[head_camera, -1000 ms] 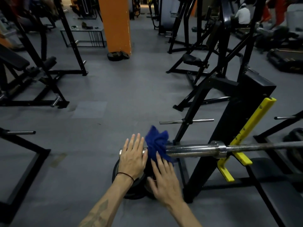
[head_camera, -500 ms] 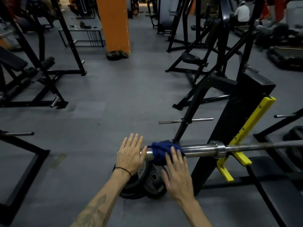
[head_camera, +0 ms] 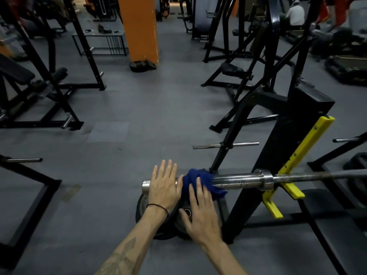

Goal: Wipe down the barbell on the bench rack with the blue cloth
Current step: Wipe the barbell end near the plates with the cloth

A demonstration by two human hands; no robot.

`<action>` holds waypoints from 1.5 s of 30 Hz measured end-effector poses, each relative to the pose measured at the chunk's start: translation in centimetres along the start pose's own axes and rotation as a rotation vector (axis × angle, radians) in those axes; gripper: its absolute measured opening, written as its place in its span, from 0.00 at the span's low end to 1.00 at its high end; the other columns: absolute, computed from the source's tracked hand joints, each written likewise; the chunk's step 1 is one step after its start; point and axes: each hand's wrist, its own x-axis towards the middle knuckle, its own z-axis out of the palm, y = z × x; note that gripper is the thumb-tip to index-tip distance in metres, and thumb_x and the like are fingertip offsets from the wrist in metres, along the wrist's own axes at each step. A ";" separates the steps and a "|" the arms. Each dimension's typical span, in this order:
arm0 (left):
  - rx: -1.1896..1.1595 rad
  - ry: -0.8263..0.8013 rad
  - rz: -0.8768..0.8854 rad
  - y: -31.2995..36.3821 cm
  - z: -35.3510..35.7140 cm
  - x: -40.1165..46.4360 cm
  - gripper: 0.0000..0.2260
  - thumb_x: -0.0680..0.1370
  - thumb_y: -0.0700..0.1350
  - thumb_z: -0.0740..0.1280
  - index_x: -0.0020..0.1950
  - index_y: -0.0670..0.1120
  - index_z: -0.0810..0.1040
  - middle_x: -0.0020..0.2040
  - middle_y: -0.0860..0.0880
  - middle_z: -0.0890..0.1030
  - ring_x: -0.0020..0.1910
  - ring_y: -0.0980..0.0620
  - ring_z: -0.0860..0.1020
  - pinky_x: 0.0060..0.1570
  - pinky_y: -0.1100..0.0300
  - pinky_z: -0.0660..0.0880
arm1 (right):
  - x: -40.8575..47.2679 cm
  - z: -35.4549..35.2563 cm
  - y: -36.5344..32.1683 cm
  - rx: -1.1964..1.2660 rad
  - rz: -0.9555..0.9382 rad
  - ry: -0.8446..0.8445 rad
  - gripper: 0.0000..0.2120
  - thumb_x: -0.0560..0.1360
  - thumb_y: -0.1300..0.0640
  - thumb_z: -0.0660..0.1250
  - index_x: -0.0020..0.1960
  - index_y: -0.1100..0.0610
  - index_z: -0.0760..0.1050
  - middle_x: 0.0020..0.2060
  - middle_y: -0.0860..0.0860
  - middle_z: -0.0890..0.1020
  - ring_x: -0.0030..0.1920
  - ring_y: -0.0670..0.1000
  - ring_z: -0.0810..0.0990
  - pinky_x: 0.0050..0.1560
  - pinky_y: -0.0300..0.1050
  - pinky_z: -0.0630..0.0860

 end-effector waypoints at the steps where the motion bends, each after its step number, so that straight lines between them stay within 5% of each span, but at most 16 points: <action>1: -0.005 -0.015 -0.013 -0.1 -0.1 0.1 0.30 0.85 0.58 0.44 0.71 0.42 0.75 0.72 0.42 0.74 0.74 0.42 0.70 0.73 0.42 0.65 | 0.1 -0.2 1.0 -0.053 -0.071 -0.012 0.36 0.81 0.43 0.61 0.84 0.57 0.56 0.84 0.56 0.54 0.83 0.57 0.53 0.80 0.54 0.55; 7: -0.037 -0.023 -0.056 0.1 0.0 0.8 0.29 0.84 0.59 0.48 0.70 0.43 0.77 0.70 0.43 0.77 0.72 0.43 0.72 0.72 0.44 0.68 | 0.9 -1.0 1.1 -0.009 0.212 0.089 0.37 0.82 0.43 0.59 0.84 0.60 0.54 0.84 0.57 0.52 0.84 0.59 0.49 0.81 0.55 0.50; 11: -0.043 -0.015 -0.059 -0.1 0.0 1.2 0.29 0.83 0.59 0.49 0.70 0.42 0.77 0.70 0.43 0.77 0.72 0.43 0.72 0.71 0.45 0.68 | 0.7 -0.6 2.0 -0.094 -0.084 -0.010 0.37 0.81 0.43 0.62 0.83 0.58 0.57 0.84 0.56 0.54 0.83 0.57 0.53 0.79 0.55 0.56; 16: -0.032 -0.021 -0.064 0.0 0.2 1.4 0.29 0.83 0.59 0.48 0.72 0.43 0.74 0.72 0.43 0.74 0.75 0.43 0.69 0.74 0.45 0.65 | 0.8 -0.8 1.2 -0.011 0.151 0.057 0.37 0.81 0.43 0.61 0.84 0.58 0.55 0.84 0.58 0.52 0.83 0.61 0.50 0.81 0.55 0.49; 21: -0.041 -0.033 -0.055 -0.1 0.2 1.3 0.30 0.83 0.59 0.47 0.73 0.43 0.73 0.73 0.43 0.73 0.75 0.43 0.67 0.74 0.45 0.63 | 0.7 -1.4 3.5 -0.128 -0.077 0.000 0.36 0.81 0.45 0.63 0.83 0.56 0.57 0.84 0.57 0.53 0.83 0.58 0.53 0.78 0.59 0.57; 25: -0.046 -0.035 -0.073 -0.1 0.4 1.5 0.31 0.83 0.60 0.46 0.73 0.43 0.73 0.73 0.43 0.73 0.75 0.43 0.68 0.74 0.45 0.63 | 0.1 -0.8 1.2 -0.020 0.167 0.064 0.36 0.81 0.42 0.59 0.83 0.58 0.56 0.84 0.58 0.52 0.83 0.60 0.50 0.80 0.57 0.52; 30: -0.043 -0.173 -0.112 0.3 -0.6 1.9 0.40 0.76 0.64 0.34 0.79 0.46 0.65 0.78 0.45 0.66 0.79 0.46 0.59 0.78 0.49 0.53 | 0.1 -1.4 3.4 -0.123 -0.134 -0.034 0.34 0.81 0.44 0.61 0.83 0.54 0.58 0.84 0.54 0.53 0.83 0.56 0.55 0.79 0.56 0.59; 33: -0.030 -0.197 -0.131 0.5 -1.1 2.1 0.43 0.74 0.64 0.31 0.80 0.47 0.63 0.80 0.46 0.63 0.80 0.47 0.57 0.78 0.50 0.52 | -0.3 -1.8 3.7 -0.066 0.091 0.055 0.34 0.82 0.46 0.58 0.84 0.57 0.54 0.84 0.56 0.51 0.83 0.59 0.53 0.81 0.57 0.53; 36: -0.034 -0.222 -0.138 0.3 -1.3 2.4 0.37 0.79 0.64 0.36 0.80 0.47 0.63 0.79 0.45 0.63 0.80 0.47 0.58 0.78 0.50 0.53 | 0.0 -0.4 0.2 0.033 0.101 -0.006 0.36 0.82 0.43 0.58 0.84 0.57 0.53 0.84 0.56 0.50 0.84 0.58 0.50 0.82 0.52 0.47; 39: -0.066 -0.250 -0.140 0.1 -1.6 2.9 0.28 0.84 0.59 0.46 0.80 0.46 0.61 0.80 0.45 0.62 0.80 0.47 0.56 0.79 0.50 0.51 | 0.4 -1.1 2.4 -0.098 -0.072 -0.026 0.34 0.82 0.45 0.60 0.84 0.56 0.56 0.84 0.55 0.52 0.83 0.56 0.54 0.81 0.56 0.57; 43: -0.070 -0.247 -0.144 0.3 -1.6 3.3 0.26 0.85 0.57 0.46 0.79 0.46 0.63 0.80 0.45 0.62 0.80 0.46 0.56 0.79 0.49 0.50 | 0.3 -1.1 1.3 0.048 0.175 0.058 0.35 0.83 0.44 0.59 0.84 0.58 0.55 0.84 0.57 0.52 0.84 0.59 0.50 0.81 0.59 0.52; 45: -0.044 -0.204 -0.120 0.7 -1.6 2.7 0.27 0.85 0.56 0.45 0.76 0.45 0.70 0.77 0.44 0.68 0.79 0.46 0.61 0.78 0.48 0.54 | 0.2 -0.7 0.2 0.042 0.009 -0.016 0.36 0.82 0.43 0.60 0.84 0.58 0.56 0.84 0.57 0.52 0.83 0.59 0.51 0.81 0.56 0.51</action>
